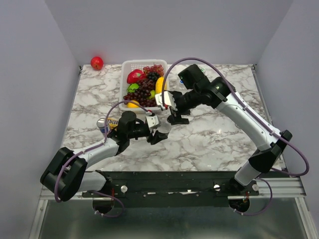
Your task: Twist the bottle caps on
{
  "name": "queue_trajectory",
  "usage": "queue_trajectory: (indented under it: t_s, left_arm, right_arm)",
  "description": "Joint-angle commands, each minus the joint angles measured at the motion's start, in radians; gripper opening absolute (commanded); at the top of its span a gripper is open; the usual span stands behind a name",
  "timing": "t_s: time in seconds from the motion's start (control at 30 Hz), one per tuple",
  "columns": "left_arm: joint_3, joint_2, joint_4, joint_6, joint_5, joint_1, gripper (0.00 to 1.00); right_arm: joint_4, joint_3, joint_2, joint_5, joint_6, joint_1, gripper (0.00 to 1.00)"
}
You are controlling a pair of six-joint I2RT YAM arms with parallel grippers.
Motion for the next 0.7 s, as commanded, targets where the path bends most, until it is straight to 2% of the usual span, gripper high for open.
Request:
queue_trajectory:
  t_s: [0.0,0.03,0.17,0.4,0.67]
  left_arm:
    - [0.025,-0.005,-0.1,0.114,0.059,0.003,0.0]
    - [0.027,-0.01,-0.129,0.129,0.076,0.003,0.0]
    - [0.05,-0.015,-0.212,0.224,0.103,0.005,0.0]
    - [0.091,-0.013,-0.283,0.301,0.123,0.005,0.0]
    - [0.109,-0.021,-0.311,0.325,0.137,0.005,0.0]
  right_arm:
    - [-0.003,-0.09,-0.134,-0.074,-0.226,-0.011,0.86]
    - [0.01,-0.168,-0.155,-0.07,-0.261,-0.014,0.84]
    - [0.01,-0.253,-0.197,-0.06,-0.416,-0.012,0.8]
    - [-0.018,-0.241,-0.169,-0.094,-0.473,-0.012,0.75]
    - [-0.076,-0.212,-0.133,-0.109,-0.522,-0.012,0.64]
